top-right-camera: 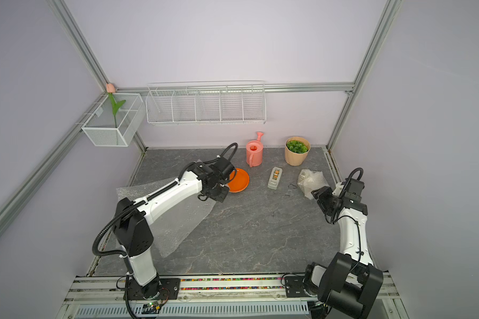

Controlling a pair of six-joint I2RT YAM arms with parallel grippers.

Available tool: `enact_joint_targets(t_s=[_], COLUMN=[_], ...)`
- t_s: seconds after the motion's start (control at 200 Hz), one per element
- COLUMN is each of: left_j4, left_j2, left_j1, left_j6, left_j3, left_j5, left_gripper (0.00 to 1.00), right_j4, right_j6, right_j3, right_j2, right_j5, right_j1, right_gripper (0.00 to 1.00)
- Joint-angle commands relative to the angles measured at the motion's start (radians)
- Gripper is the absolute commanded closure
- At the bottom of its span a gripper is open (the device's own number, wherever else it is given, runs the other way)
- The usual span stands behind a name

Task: Wrap dinner plates in bubble wrap
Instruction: Place the bubble wrap at the center of the board.

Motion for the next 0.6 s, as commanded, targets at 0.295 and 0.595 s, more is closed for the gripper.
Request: enact_joint_targets(t_s=[0.295, 0.595], left_j4=[-0.02, 0.071], left_j2=[0.32, 0.28], left_j1=[-0.345, -0.371], left_j6=[0.045, 0.065], left_j3=[0.327, 0.274], left_j5=[0.305, 0.385], left_gripper=[1.0, 0.43], right_j4=[-0.029, -0.008], right_j6=[-0.013, -0.001], right_j3=[0.014, 0.05], right_j2=[-0.022, 0.006], right_j5=[-0.006, -0.008], right_j1=[0.027, 0.124], right_gripper=[0.44, 0.44])
